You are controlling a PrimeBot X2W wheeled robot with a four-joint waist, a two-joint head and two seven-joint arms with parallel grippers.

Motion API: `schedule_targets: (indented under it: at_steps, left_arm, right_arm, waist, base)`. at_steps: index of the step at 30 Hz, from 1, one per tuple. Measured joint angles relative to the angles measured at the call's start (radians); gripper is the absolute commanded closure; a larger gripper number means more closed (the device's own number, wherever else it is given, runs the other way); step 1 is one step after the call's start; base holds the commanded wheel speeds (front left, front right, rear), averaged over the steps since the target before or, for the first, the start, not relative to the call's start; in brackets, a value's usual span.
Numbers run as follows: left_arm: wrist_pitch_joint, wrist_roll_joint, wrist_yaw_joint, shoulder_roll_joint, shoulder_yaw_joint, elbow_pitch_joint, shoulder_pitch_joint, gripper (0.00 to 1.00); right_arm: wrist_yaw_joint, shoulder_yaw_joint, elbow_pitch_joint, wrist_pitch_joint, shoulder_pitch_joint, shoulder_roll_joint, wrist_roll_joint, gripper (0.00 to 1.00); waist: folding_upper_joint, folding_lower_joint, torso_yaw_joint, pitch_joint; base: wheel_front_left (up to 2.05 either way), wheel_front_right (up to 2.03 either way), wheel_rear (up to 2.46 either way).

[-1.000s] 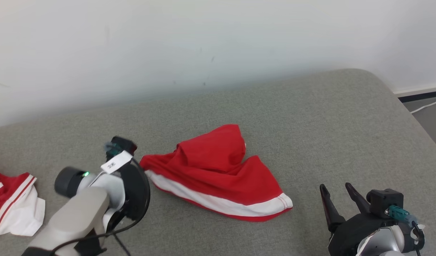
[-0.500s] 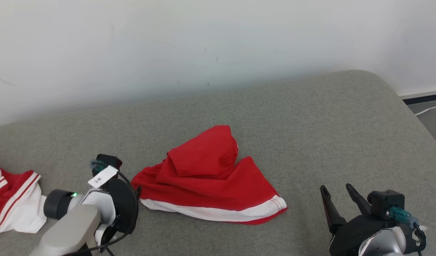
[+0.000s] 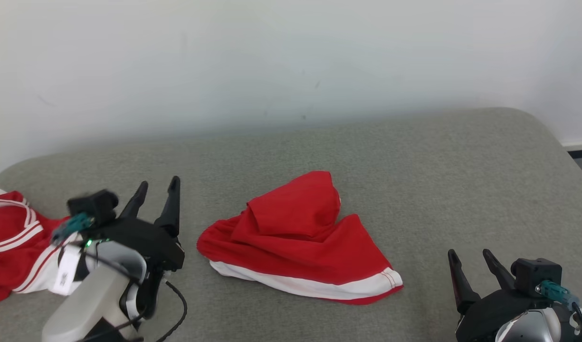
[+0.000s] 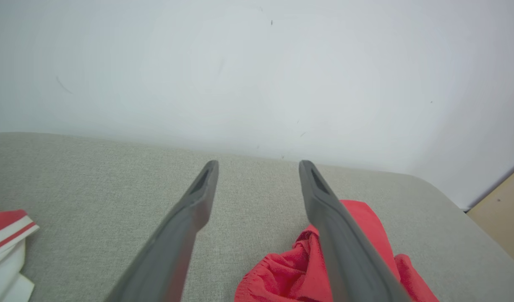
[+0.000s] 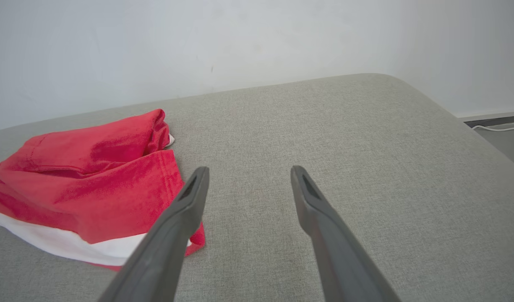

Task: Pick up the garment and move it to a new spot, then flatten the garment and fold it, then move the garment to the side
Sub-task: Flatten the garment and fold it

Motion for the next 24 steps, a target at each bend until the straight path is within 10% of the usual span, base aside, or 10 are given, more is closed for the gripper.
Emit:
schedule_targets:
  at_steps: [24]
  left_arm:
    - [-0.046,0.031,0.036,0.099,0.155,-0.404,0.45,0.0]
  right_arm:
    - [-0.009,0.006,-0.01,0.0,0.018,0.014,0.013,0.0]
  waist:
    - [-0.0001,0.0,0.086,-0.049]
  base:
    - [0.0,0.0,0.0]
